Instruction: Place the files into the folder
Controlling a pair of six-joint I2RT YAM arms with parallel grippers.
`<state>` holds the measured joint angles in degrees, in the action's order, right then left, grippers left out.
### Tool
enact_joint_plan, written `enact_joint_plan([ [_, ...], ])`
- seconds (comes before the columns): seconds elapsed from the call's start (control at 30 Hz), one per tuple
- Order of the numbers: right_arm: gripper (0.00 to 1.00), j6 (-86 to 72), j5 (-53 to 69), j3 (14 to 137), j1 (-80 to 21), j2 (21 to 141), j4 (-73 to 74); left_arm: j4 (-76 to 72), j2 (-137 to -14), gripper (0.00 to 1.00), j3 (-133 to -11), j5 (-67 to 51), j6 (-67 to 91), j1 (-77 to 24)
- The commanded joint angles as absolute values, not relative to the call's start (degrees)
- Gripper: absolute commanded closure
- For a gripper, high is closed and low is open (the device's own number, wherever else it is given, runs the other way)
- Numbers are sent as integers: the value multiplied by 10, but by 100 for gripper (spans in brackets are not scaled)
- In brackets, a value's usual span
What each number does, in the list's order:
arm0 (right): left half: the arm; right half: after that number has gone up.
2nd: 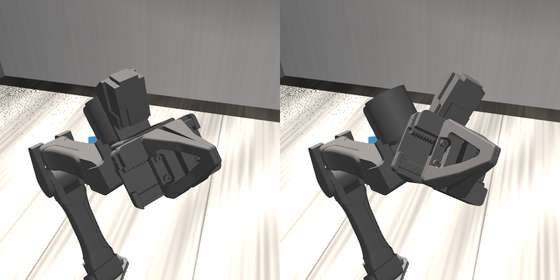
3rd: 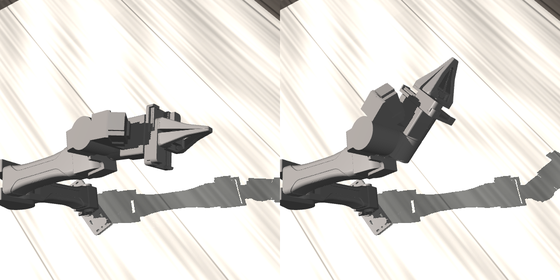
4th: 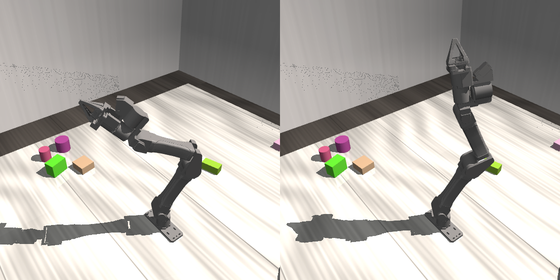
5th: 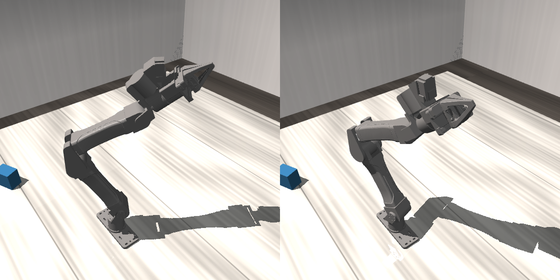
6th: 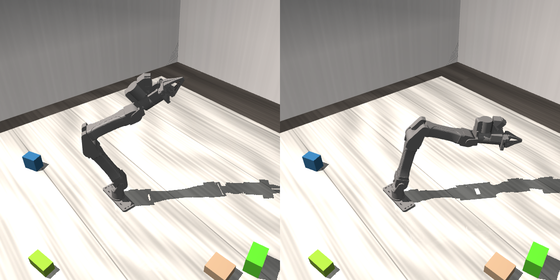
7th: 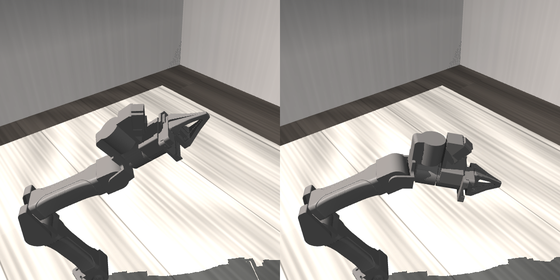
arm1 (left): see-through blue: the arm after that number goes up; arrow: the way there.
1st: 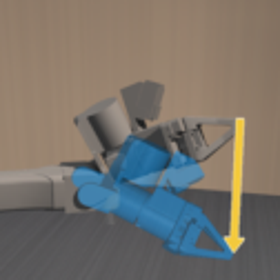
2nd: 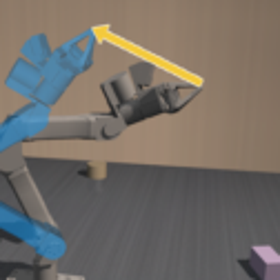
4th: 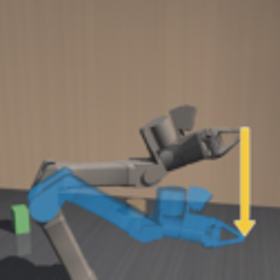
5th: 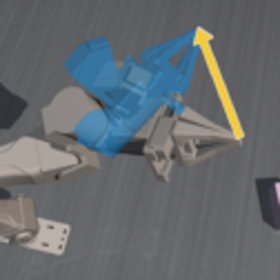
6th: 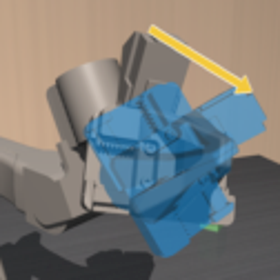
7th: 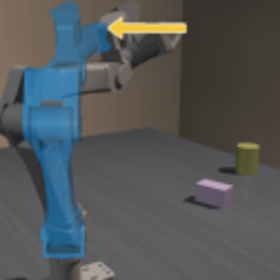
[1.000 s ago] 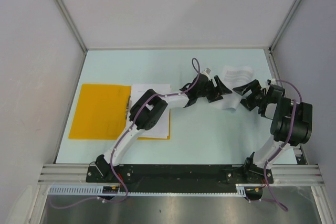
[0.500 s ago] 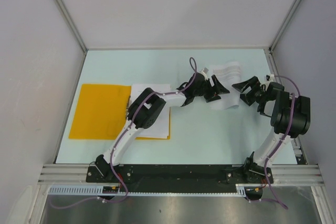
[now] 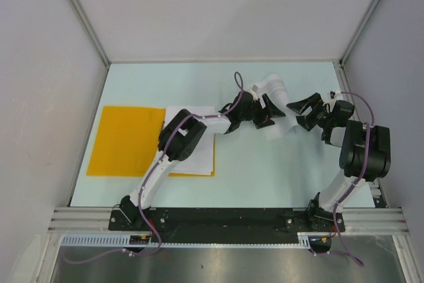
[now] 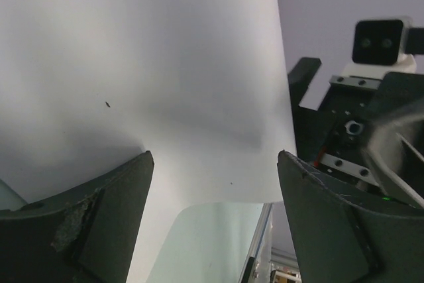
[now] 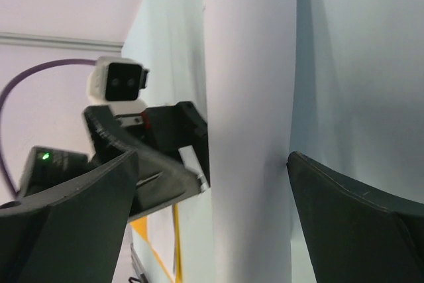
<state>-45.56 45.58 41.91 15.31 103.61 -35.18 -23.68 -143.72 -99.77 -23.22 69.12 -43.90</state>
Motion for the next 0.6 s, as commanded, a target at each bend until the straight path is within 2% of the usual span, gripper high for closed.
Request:
enact_joint_plan([
  [0.0,0,-488,473,389,160,955,-359,-177,-1436,15,-967,-217,681,-427],
  [0.37,0,-558,468,342,141,963,-401,-191,-1420,14,-936,-220,684,-424],
  [0.57,0,-573,445,291,151,909,-411,-192,-1419,14,-926,-222,680,-421],
])
